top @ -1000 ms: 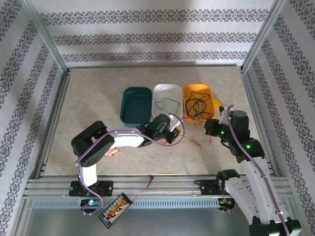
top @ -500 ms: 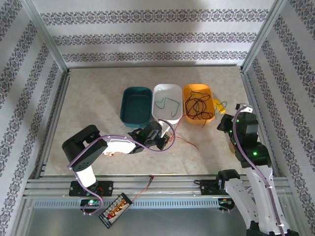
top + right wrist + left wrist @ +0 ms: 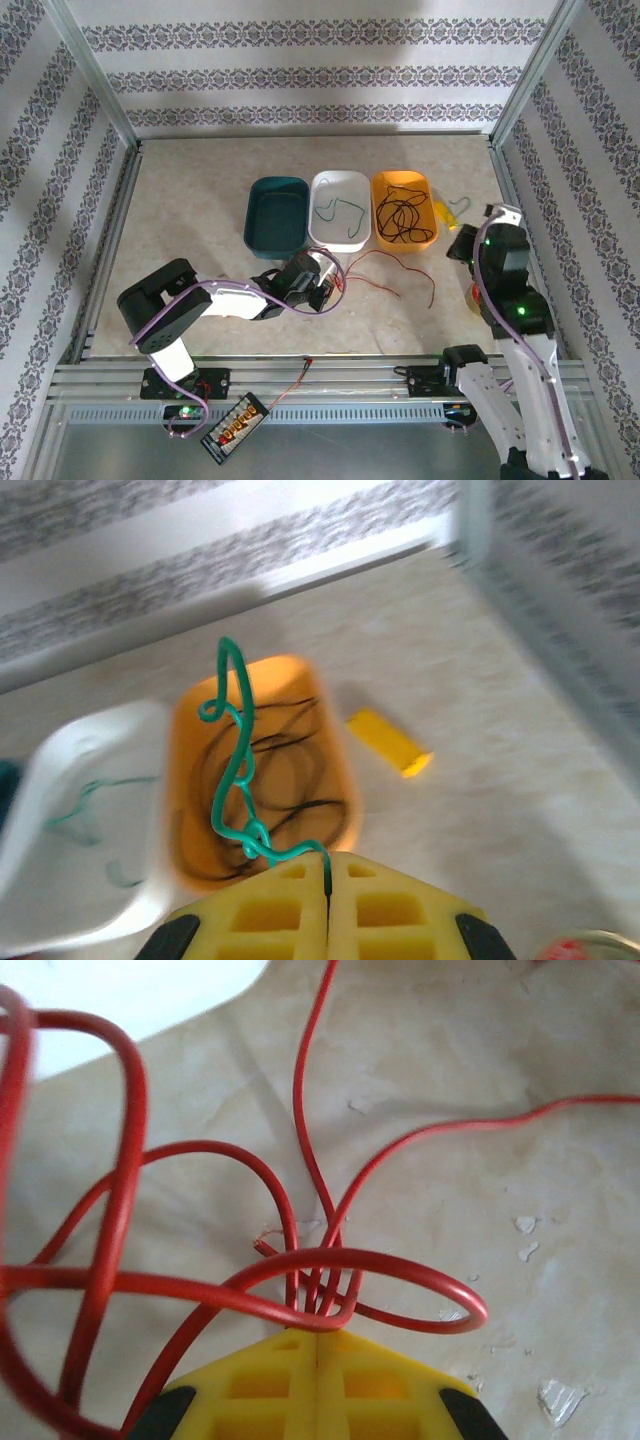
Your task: Untangle the cables
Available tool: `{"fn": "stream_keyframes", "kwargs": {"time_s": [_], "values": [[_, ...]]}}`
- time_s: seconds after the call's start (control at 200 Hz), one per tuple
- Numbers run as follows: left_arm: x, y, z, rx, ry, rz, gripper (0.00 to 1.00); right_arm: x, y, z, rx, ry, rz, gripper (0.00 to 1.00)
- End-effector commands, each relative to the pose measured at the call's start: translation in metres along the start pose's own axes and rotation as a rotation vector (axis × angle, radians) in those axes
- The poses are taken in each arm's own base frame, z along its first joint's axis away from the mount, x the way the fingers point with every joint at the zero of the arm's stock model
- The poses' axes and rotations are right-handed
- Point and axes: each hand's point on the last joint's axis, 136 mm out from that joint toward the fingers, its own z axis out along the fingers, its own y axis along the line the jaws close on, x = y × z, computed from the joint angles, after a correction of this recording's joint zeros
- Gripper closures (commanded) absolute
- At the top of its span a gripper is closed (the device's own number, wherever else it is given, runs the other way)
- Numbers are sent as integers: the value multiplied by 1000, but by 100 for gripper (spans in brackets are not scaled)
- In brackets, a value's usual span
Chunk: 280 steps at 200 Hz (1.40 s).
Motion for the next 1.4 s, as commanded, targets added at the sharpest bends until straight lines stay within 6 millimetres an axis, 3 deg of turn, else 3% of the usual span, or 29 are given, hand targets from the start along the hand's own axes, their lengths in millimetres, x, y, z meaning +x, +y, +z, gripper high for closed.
{"fn": "stream_keyframes", "kwargs": {"time_s": [0.0, 0.09, 0.21, 0.315, 0.42, 0.47, 0.545, 0.595, 0.665, 0.77, 0.945, 1.324, 1.394], "values": [[-47, -3, -18, 10, -170, -57, 100, 18, 62, 25, -326, 155, 120, 100], [-75, -8, -33, 14, -260, -80, 99, 35, 81, 53, -370, 248, 187, 100], [-106, -4, -59, -25, -367, -111, 95, 52, 113, 86, -398, 308, 135, 100], [-118, 22, -82, -176, -434, -171, 91, 64, 140, 116, -418, 367, 111, 100], [-113, 50, -102, -347, -424, -192, 84, 78, 159, 145, -424, 446, 134, 100], [-106, 58, -107, -392, -399, -180, 80, 84, 169, 155, -441, 474, 144, 92], [-93, 70, -114, -450, -358, -197, 72, 89, 180, 165, -459, 495, 162, 70], [-82, 76, -117, -468, -328, -212, 62, 91, 181, 169, -446, 497, 168, 62], [-67, 80, -118, -469, -287, -221, 48, 90, 180, 169, -429, 483, 158, 51], [-47, 84, -118, -458, -232, -251, 35, 90, 176, 160, -420, 468, 125, 49], [-20, 87, -102, -402, -116, -275, 35, 99, 162, 141, -402, 473, 92, 49], [5, 92, -59, -392, 91, -245, 40, 113, 137, 116, -362, 467, 112, 49], [13, 94, -56, -407, 123, -250, 46, 112, 136, 114, -360, 462, 112, 48]]}}
